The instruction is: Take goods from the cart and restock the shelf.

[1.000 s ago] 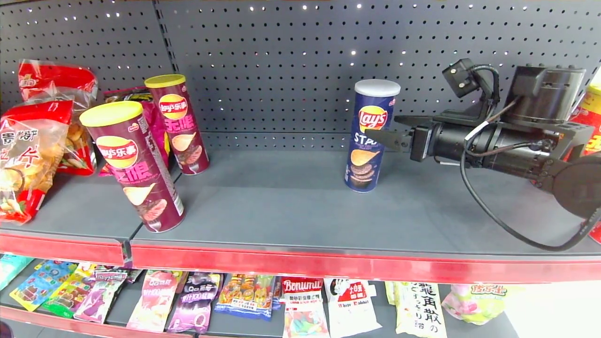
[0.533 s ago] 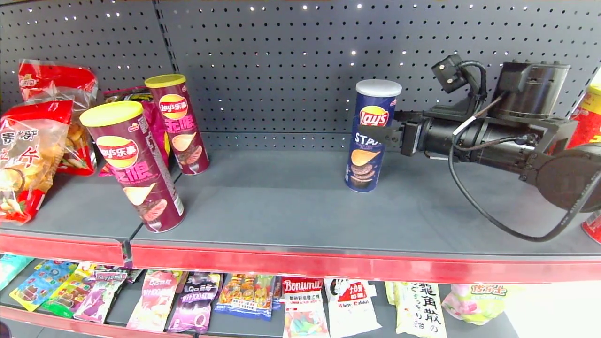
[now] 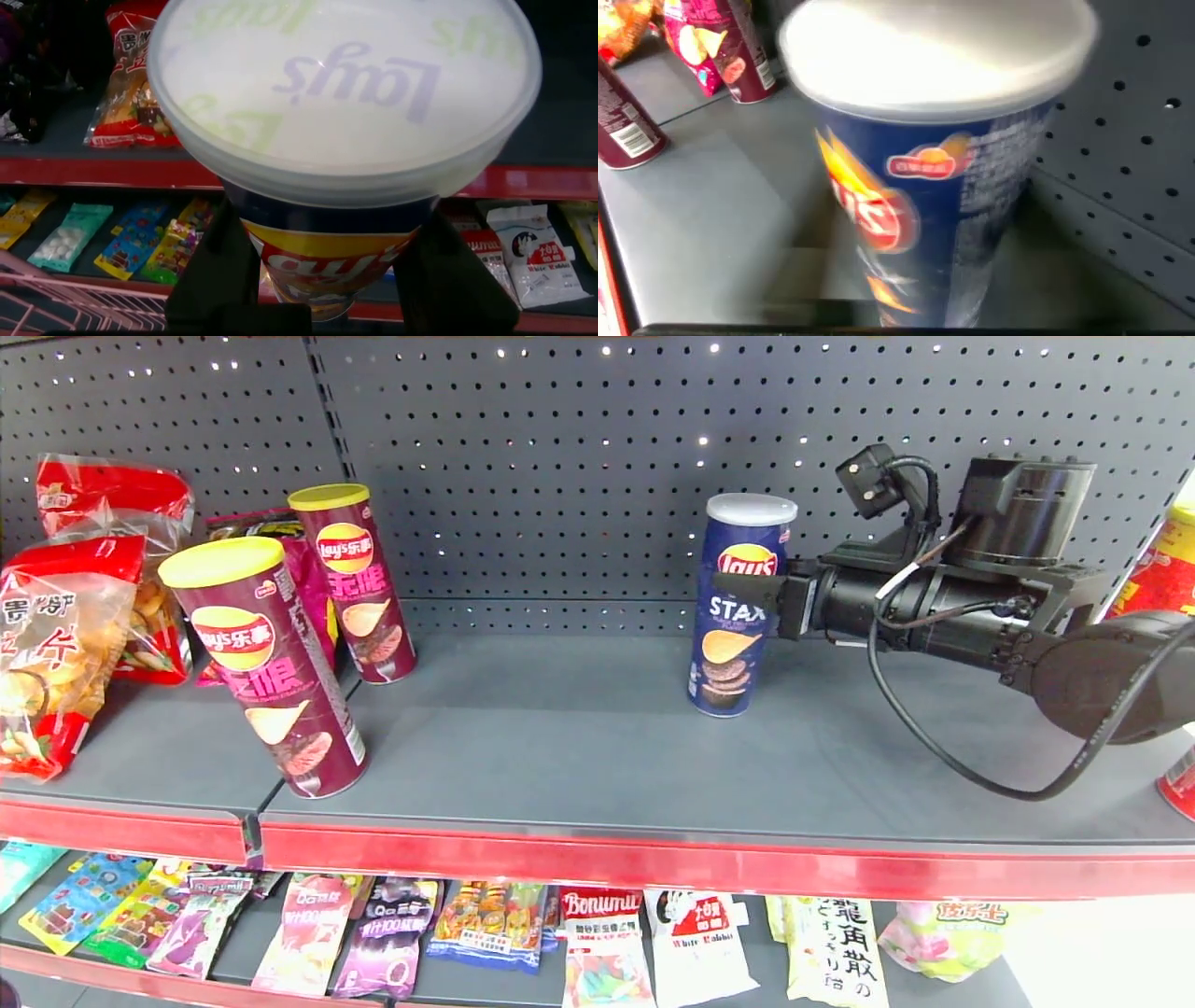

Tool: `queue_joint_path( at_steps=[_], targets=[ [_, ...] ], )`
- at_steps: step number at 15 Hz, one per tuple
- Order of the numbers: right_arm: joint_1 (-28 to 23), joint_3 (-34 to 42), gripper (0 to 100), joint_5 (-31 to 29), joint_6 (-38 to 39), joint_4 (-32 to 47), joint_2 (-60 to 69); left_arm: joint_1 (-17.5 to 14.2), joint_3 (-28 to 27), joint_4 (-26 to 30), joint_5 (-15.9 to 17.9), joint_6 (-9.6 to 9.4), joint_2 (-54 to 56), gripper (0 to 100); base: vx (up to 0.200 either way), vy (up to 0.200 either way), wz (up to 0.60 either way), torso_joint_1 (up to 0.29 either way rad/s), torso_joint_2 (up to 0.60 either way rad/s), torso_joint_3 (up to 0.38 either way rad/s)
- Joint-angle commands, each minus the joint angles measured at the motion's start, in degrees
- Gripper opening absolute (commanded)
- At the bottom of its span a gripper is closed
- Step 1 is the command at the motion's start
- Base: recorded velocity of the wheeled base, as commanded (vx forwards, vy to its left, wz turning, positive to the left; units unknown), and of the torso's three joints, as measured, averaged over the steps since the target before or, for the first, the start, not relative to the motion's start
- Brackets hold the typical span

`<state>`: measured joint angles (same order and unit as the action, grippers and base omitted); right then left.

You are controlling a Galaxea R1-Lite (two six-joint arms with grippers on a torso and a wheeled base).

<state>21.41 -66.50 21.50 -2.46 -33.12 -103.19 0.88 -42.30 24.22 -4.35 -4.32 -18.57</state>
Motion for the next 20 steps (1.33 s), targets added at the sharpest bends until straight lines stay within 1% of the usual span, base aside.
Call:
queue_joint_path(
  at_steps=[1, 4, 6, 11, 12, 14, 17, 18, 20],
  targets=[
    [0.0, 0.5, 0, 0.0, 0.0, 0.1, 0.1, 0.0, 0.1, 0.0, 0.0, 0.01, 0.0, 0, 0.0, 0.0, 0.0, 0.0, 0.0, 0.0],
    [0.7, 0.8, 0, -1.2, 0.0, 0.1, 1.7, 0.0, 0.4, 0.1, 0.0, 0.01, 0.0, 0, 0.0, 0.0, 0.0, 0.0, 0.0, 0.0],
    [1.7, 1.7, 0, -4.5, 0.2, 0.1, 4.1, 0.0, 0.6, 0.1, 0.0, -0.08, -0.1, 0, 0.0, 0.0, 0.0, 0.0, 0.0, 0.0],
    [3.4, 7.1, 0, -5.9, 0.3, 0.3, 10.6, 0.0, 1.7, 0.1, -0.4, -0.08, 0.7, 0, 0.0, 0.0, 0.0, 0.0, 0.0, 0.0],
    [3.4, 9.6, 0, -6.5, 0.4, 0.3, 12.5, 0.0, 1.9, -0.1, -0.5, -0.08, 0.7, 0, 0.0, 0.0, 0.0, 0.0, 0.0, 0.0],
    [3.7, 11.0, 0, -8.8, 0.4, 0.3, 14.2, 0.0, 1.7, -0.1, -0.5, -0.08, 0.8, 0, 0.0, 0.0, 0.0, 0.0, 0.0, 0.0],
    [6.7, 12.0, 0, -13.4, 0.5, 0.4, 16.0, 0.0, 1.9, -0.1, -0.5, -0.08, 0.8, 0, 0.0, 0.0, 0.0, 0.0, 0.0, 0.0],
    [8.7, 14.7, 0, -14.9, 0.5, 0.4, 17.9, 0.0, 1.8, -0.1, -0.5, -0.08, 0.4, 0, 0.0, 0.0, 0.0, 0.0, 0.0, 0.0],
    [10.8, 18.2, 0, -16.4, 0.5, 0.4, 20.0, 0.0, 1.6, -0.2, -0.5, -0.08, 0.2, 0, 0.0, 0.0, 0.0, 0.0, 0.0, 0.0]
  ],
)
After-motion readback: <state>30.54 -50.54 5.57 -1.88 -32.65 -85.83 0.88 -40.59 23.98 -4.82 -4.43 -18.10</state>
